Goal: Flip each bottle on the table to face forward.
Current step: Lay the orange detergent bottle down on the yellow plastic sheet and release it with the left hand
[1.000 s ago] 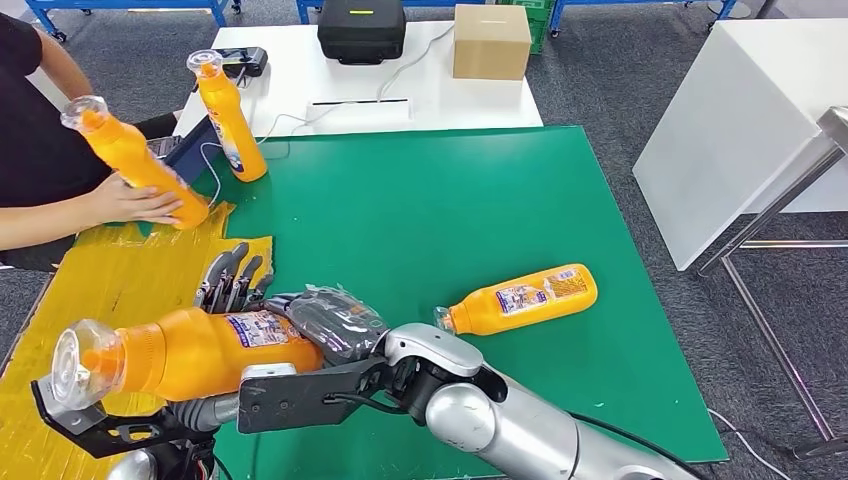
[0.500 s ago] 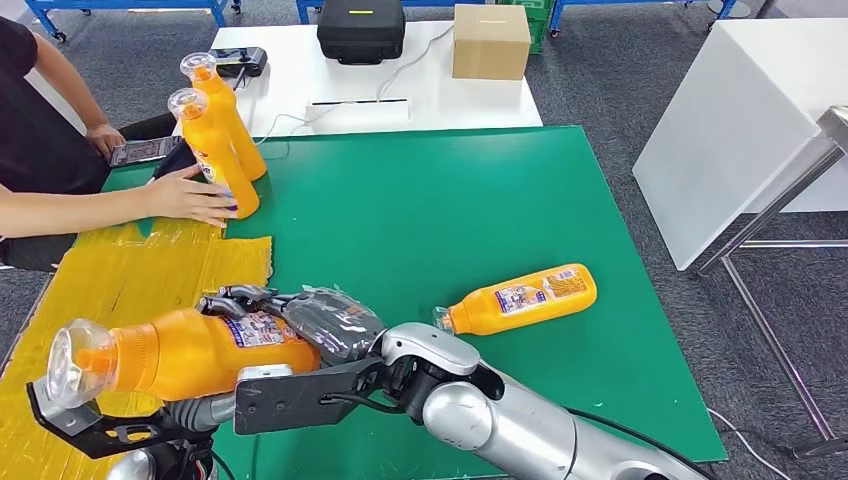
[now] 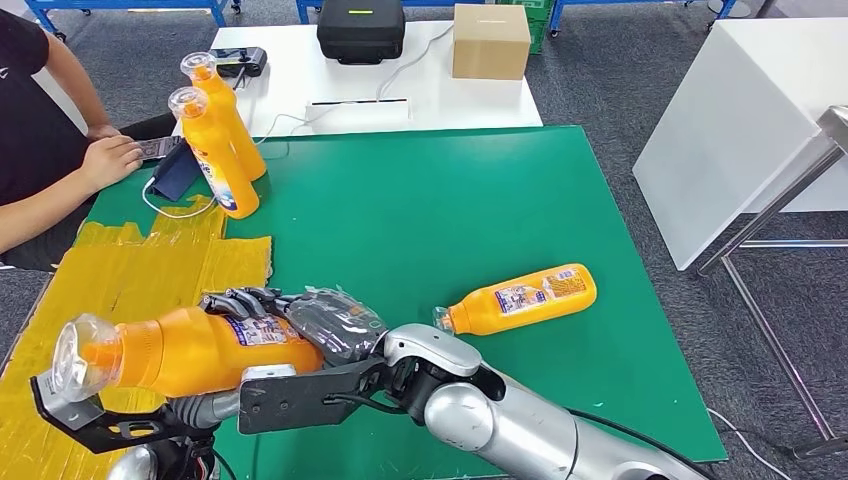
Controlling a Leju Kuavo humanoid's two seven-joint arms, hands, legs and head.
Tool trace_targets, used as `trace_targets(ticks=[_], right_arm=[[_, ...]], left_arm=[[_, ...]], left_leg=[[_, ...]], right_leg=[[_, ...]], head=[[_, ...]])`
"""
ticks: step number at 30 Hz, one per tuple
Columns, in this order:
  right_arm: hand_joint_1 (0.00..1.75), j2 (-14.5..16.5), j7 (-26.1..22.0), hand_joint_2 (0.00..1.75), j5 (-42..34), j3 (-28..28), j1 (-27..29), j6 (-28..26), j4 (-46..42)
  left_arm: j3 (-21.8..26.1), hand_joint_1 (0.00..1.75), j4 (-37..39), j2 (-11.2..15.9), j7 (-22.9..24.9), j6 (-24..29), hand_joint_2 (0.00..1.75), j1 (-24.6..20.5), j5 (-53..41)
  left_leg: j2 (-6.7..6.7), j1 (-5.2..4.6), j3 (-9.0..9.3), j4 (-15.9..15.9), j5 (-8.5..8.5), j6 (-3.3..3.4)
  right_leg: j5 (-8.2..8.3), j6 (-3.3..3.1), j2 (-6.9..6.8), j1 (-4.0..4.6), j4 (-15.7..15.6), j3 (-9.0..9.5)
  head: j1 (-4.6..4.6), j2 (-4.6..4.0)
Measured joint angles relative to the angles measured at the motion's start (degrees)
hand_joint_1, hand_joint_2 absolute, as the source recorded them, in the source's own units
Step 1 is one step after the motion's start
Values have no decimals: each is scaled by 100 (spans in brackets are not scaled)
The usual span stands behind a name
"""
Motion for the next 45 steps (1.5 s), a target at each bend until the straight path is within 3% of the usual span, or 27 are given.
trace_targets(ticks=[1, 3, 5, 7, 11, 16, 23, 26, 31, 37, 41, 45], right_arm=[[168, -1, -1, 175, 0, 0, 0, -2, 1], [82, -2, -4, 175, 5, 0, 2, -15, 2], [1, -14, -18, 87, 35, -1, 13, -68, 3], [0, -45, -51, 0, 105, -16, 59, -183, 3], [0, -142, -186, 0, 424, -152, 289, -485, -17], [0, -380, -540, 0, 1197, -712, 959, -881, -342], [0, -876, -844, 0, 1669, -1617, 1990, -1057, -1016], [0, -993, -906, 0, 1758, -1850, 2240, -1044, -1200], [0, -1094, -933, 0, 1903, -2081, 2465, -1031, -1423], [0, -1131, -938, 0, 2055, -2217, 2684, -1099, -1607], [0, -1172, -961, 0, 2052, -2292, 2740, -1095, -1654], [0, -1185, -964, 0, 2052, -2322, 2773, -1090, -1658]], left_arm=[[1, 175, 0, 0, 0, 0, 175, 0, 0], [1, 175, 0, -1, 0, 0, 175, -1, 1], [7, 175, 0, -5, -3, 12, 175, -6, -8], [14, 175, 0, -9, -36, 71, 175, -12, -115], [53, 175, -24, -11, -357, 581, 175, -54, -1045], [450, 175, -125, 35, -1144, 2160, 175, -147, -3167], [1108, 175, 10, 222, -1585, 3045, 175, -62, -4185], [1184, 175, 106, 335, -1612, 3511, 175, -17, -5014], [957, 175, 519, 780, -1255, 4694, 175, 50, -7711], [357, 175, 1418, 1475, -914, 4941, 175, 40, -8853], [4, 10, 1957, 1835, -738, 4897, 175, -21, -9006], [-191, 0, 2228, 1989, -585, 4818, 0, -61, -9047]], left_leg=[[0, 0, 0, 0, 0, 0], [0, 0, 0, 0, 0, 0], [0, 0, 1, 0, 0, 0], [-1, 0, 1, 0, 0, 0], [-1, -1, 1, 0, 0, 0], [-8, 0, 0, 1, -1, 0], [-8, 0, -5, 0, -2, 1], [-6, -1, -5, 0, -2, 1], [-2, 0, -2, 0, -2, 1], [3, 2, -3, -1, -1, 0], [4, 3, -3, -1, -1, 0], [3, 2, -4, -1, -1, 0]], right_leg=[[0, 0, 0, 0, 0, 0], [0, 0, 0, 0, 0, 0], [0, 0, 0, 0, 0, 0], [0, 0, 0, 0, 0, 0], [0, 0, -1, 0, 0, 0], [0, 0, -4, 0, -1, -1], [-1, 0, -4, 0, -1, -5], [0, 0, -4, 0, -2, -7], [0, 0, -4, 0, -2, -6], [0, 0, -3, 4, -1, -8], [0, 0, -3, 4, -1, -7], [0, 0, -3, 3, -1, -7]], head=[[0, 0], [0, 0], [0, 0], [0, 0], [1, 0], [-1, 1], [1, 0], [1, 0], [0, 0], [-1, 1], [0, 1], [0, 1]])
